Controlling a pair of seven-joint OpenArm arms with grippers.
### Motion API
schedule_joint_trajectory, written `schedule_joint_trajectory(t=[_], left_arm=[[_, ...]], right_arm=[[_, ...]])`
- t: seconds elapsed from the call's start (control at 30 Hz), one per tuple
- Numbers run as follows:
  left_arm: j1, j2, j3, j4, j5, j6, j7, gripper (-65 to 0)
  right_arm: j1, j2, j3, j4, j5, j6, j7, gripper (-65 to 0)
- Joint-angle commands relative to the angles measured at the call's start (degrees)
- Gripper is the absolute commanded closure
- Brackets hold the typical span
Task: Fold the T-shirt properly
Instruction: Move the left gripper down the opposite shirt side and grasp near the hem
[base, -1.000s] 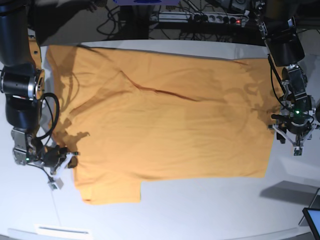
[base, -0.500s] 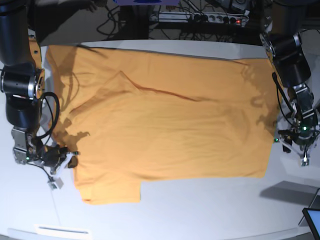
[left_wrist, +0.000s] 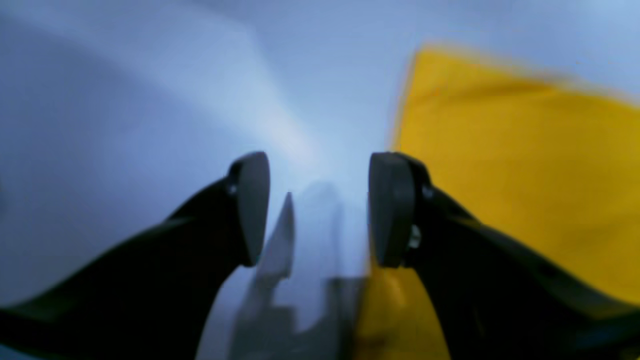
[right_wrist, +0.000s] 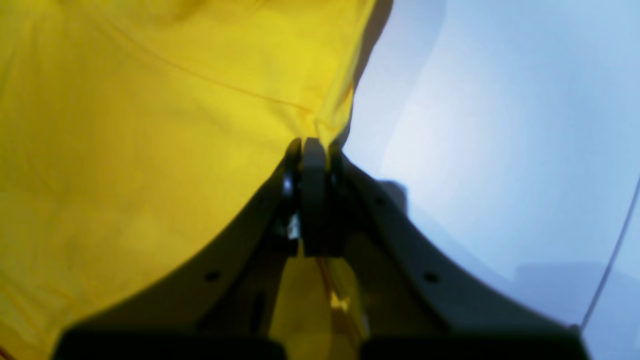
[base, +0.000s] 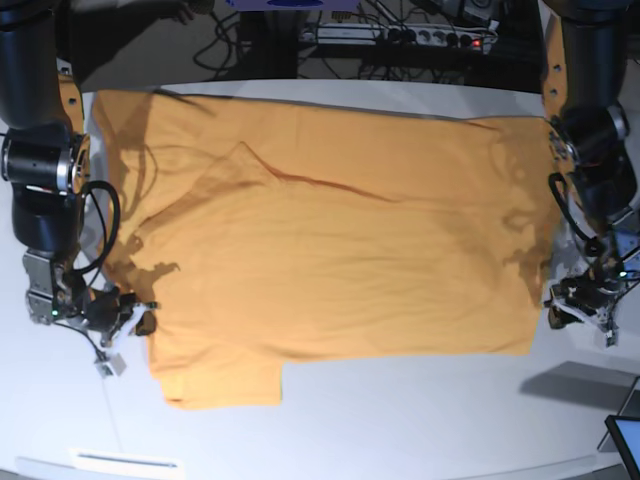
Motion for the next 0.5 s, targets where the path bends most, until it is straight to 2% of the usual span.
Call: schedule_joint_trajectory(t=[0.0, 0.17, 0.33, 0.47], left_arm=[[-2.22, -2.27, -0.13, 0.65, -2.53, -0.43, -1.55, -31.9], [-2.49, -4.03, -0.13, 0.74, -8.59, -3.24, -1.55, -31.9], [-1.96, -3.67, -0.05, 0.30, -8.42, -3.77, -1.55, -32.1], [-0.82, -2.09, 0.04, 0.21, -8.33, -3.50, -1.55, -32.1]], right_arm=[[1.30, 0.56, -0.17, 0.57, -0.72, 0.27, -0.82, -0.1], [1.30, 0.65, -0.17, 0.57, -0.72, 0.36, -0.82, -0.1], [1.30, 0.65, -0.17, 0.57, -0.72, 0.45, -0.82, -0.1], [1.30, 0.65, -0.17, 0.57, -0.72, 0.45, -0.90, -0.1]])
